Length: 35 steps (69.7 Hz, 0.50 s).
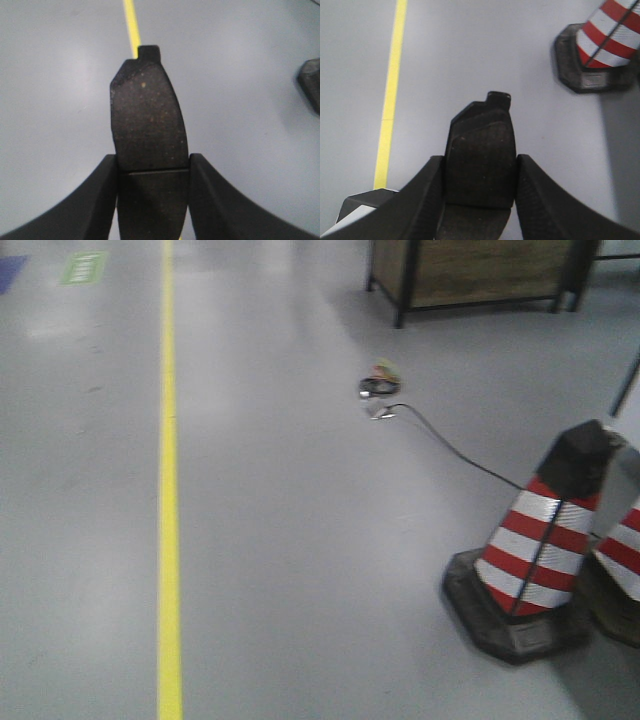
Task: Move and align brake pads A on conveyor
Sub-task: 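Drive along the yellow floor line past the striped cones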
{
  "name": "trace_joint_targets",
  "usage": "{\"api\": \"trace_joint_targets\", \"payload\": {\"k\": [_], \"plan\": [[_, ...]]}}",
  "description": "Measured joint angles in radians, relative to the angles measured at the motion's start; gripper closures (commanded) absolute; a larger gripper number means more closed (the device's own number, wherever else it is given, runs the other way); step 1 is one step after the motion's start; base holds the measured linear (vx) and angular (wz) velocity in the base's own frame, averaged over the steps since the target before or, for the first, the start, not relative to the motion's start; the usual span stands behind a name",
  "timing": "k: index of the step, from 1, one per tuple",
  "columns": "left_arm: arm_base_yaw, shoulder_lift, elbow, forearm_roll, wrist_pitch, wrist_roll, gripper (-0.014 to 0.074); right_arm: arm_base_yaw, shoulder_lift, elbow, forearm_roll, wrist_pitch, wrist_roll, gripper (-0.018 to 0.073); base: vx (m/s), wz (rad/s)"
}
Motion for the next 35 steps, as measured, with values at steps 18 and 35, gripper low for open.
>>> {"api": "trace_joint_targets", "payload": {"k": [18, 35], "plan": [[0.000, 0.000, 0.000, 0.000, 0.000, 0.000, 0.0603, 0.000, 0.000, 0.000, -0.001, 0.000, 0.000, 0.0566, 0.31, -0.78], [0.000, 0.000, 0.000, 0.000, 0.000, 0.000, 0.0603, 0.000, 0.000, 0.000, -0.002, 0.001, 0.000, 0.0566, 0.30, -0.85]]}}
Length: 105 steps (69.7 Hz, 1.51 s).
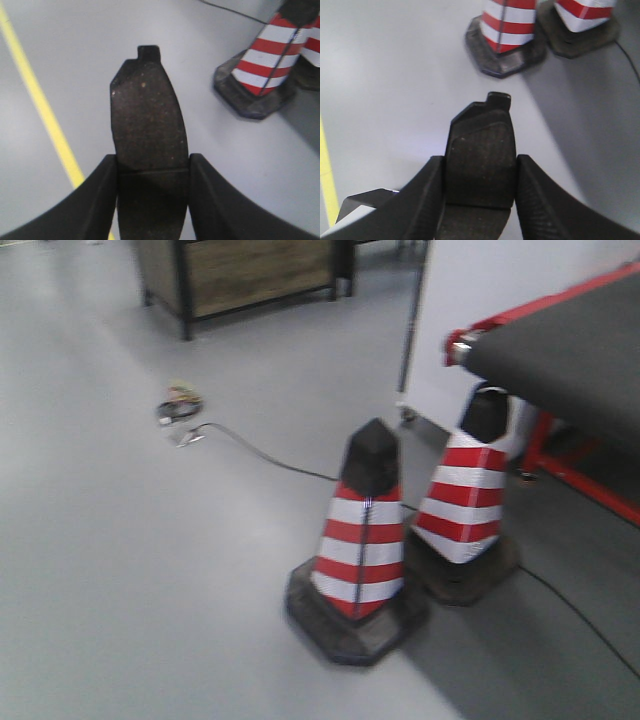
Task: Move and align brake pads A on conveyor
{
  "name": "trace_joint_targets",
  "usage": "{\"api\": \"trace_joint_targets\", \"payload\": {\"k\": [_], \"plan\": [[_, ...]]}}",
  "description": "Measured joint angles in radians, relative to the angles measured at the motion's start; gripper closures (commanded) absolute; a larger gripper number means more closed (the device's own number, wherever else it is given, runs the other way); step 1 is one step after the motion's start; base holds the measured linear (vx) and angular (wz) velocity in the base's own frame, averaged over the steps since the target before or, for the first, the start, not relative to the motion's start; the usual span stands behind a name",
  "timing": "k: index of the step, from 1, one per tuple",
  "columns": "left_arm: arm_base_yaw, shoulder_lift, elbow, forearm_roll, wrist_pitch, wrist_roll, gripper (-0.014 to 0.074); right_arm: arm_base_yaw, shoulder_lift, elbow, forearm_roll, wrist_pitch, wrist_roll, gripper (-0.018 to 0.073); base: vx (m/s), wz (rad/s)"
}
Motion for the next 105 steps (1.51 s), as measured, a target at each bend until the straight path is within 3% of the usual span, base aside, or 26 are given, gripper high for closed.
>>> {"api": "trace_joint_targets", "payload": {"k": [73, 105], "plan": [[0.000, 0.000, 0.000, 0.000, 0.000, 0.000, 0.0603, 0.000, 0.000, 0.000, -0.001, 0.009, 0.000, 0.0566, 0.31, -0.76], [0.000, 0.000, 0.000, -0.003, -0.001, 0.000, 0.0603, 0.000, 0.000, 0.000, -0.001, 0.068, 0.000, 0.0566, 0.41, -0.28]]}}
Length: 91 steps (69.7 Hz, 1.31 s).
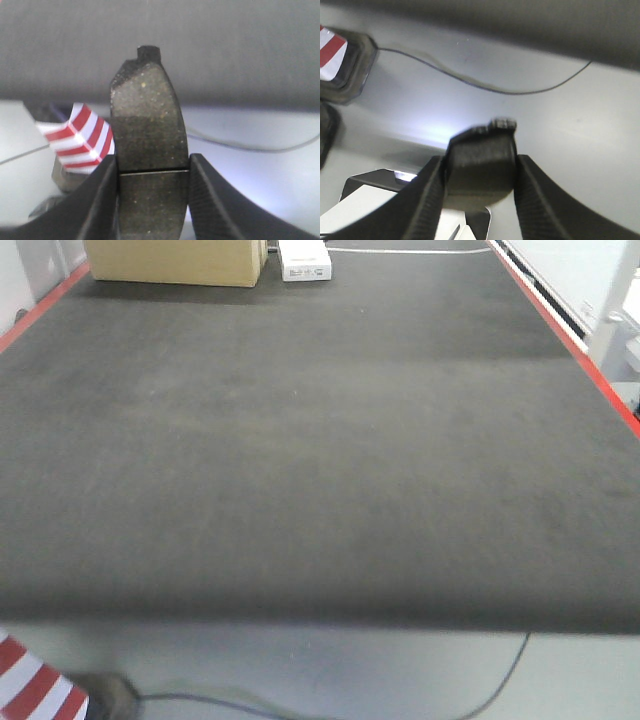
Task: Move and align brake pads A on conveyor
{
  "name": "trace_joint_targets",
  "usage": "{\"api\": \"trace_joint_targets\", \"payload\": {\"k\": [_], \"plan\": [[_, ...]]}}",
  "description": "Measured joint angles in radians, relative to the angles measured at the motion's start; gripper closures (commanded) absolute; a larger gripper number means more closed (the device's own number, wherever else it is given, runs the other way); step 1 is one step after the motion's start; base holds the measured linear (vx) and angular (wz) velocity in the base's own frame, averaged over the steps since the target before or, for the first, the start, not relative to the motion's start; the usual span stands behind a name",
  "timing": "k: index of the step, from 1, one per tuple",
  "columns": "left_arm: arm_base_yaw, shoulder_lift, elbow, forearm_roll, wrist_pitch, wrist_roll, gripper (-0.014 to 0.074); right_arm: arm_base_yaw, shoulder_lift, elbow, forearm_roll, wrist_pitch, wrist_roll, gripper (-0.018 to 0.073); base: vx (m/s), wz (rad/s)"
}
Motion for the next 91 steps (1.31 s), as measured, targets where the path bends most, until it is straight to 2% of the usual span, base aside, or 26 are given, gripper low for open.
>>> {"api": "trace_joint_targets", "payload": {"k": [40, 91], "plan": [[0.000, 0.000, 0.000, 0.000, 0.000, 0.000, 0.0603, 0.000, 0.000, 0.000, 0.001, -0.001, 0.000, 0.0566, 0.36, -0.03], [0.000, 0.000, 0.000, 0.000, 0.000, 0.000, 0.0603, 0.000, 0.000, 0.000, 0.001, -0.001, 0.000, 0.0566, 0.08, -0.01]]}}
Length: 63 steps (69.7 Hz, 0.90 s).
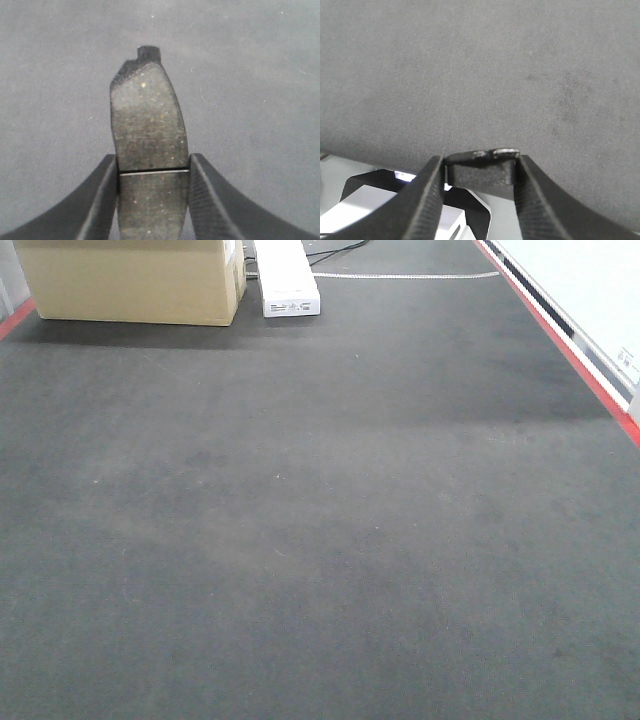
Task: Move and align brake pads A on conveyor
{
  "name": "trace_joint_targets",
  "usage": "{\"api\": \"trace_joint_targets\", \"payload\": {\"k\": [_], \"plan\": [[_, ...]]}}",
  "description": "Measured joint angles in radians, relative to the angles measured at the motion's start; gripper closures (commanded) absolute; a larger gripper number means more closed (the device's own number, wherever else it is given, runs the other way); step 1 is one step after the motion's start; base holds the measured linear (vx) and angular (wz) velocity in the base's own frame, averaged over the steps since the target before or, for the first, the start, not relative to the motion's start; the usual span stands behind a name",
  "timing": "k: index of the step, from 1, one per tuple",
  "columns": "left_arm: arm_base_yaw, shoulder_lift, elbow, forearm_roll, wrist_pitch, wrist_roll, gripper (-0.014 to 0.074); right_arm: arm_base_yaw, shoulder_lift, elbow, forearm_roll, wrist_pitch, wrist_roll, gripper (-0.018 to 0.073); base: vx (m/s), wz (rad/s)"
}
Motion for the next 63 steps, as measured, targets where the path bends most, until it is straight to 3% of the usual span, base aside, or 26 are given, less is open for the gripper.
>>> {"api": "trace_joint_targets", "payload": {"k": [63], "plan": [[0.000, 0.000, 0.000, 0.000, 0.000, 0.000, 0.0603, 0.000, 0.000, 0.000, 0.000, 0.000, 0.000, 0.0566, 0.03, -0.01]]}}
